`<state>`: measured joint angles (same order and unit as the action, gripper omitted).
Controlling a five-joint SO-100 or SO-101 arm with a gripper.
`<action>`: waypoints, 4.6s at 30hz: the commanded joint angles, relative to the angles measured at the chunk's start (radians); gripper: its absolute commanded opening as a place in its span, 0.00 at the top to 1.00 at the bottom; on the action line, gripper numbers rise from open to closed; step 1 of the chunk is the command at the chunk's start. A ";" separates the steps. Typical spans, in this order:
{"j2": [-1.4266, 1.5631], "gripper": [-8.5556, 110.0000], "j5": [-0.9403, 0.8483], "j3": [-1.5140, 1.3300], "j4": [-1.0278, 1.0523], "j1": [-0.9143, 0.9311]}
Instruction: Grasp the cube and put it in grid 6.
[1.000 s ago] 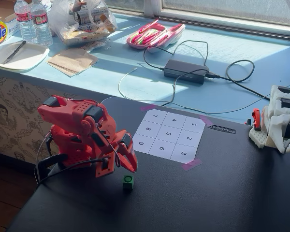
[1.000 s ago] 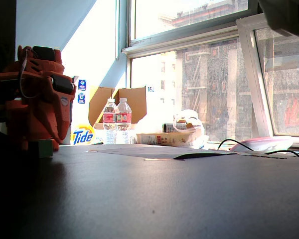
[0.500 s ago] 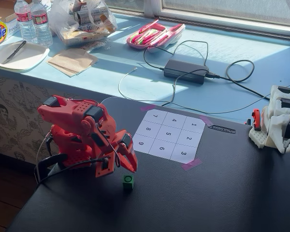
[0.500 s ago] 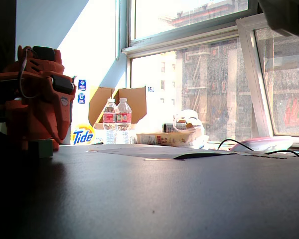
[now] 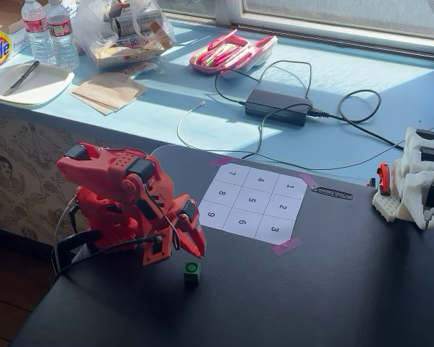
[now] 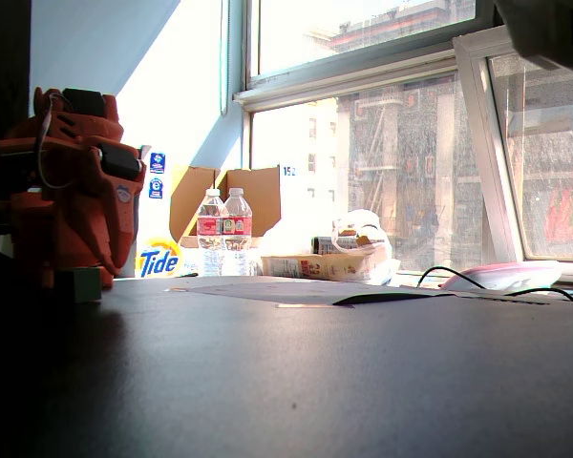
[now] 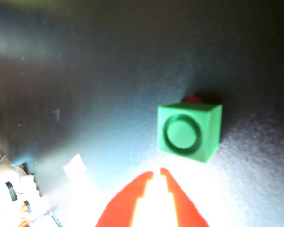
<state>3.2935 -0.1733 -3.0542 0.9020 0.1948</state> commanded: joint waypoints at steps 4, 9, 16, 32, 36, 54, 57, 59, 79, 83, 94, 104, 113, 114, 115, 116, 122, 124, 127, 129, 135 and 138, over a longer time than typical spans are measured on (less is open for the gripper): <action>0.006 0.93 -0.006 -0.048 -0.018 -0.002; 0.006 0.93 -0.006 -0.048 -0.018 0.000; 0.006 0.93 -0.058 0.000 -0.029 0.003; -0.776 0.86 -0.221 1.065 0.453 0.164; -0.819 0.72 -0.408 0.991 0.390 0.296; -0.752 0.62 -0.489 0.482 0.025 0.268; -0.764 0.62 -0.494 0.476 0.005 0.256; -0.770 0.62 -0.495 0.476 -0.005 0.242; -0.839 0.93 -0.466 0.394 -0.132 0.212; -0.825 0.93 -0.476 0.407 -0.115 0.212; -0.910 0.93 -0.299 0.957 0.314 -0.052; -1.074 0.93 -0.264 1.100 0.472 -0.541; -1.381 0.93 -0.324 1.187 0.316 -0.572; -1.411 0.93 -0.324 1.201 0.290 -0.563; -1.434 0.93 -0.324 1.203 0.250 -0.557; -1.460 0.93 -0.324 1.204 0.210 -0.551; -1.571 0.93 -0.316 1.243 0.121 -0.591; -1.572 0.93 -0.319 1.243 0.101 -0.614; -1.574 0.93 -0.333 1.246 0.089 -0.644; -1.577 0.93 -0.341 1.247 0.086 -0.658; -1.621 0.93 -0.353 1.241 0.104 -0.667; -1.658 0.93 -0.364 1.238 0.100 -0.664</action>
<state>1.6398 -0.5231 -1.8653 1.0002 -0.4679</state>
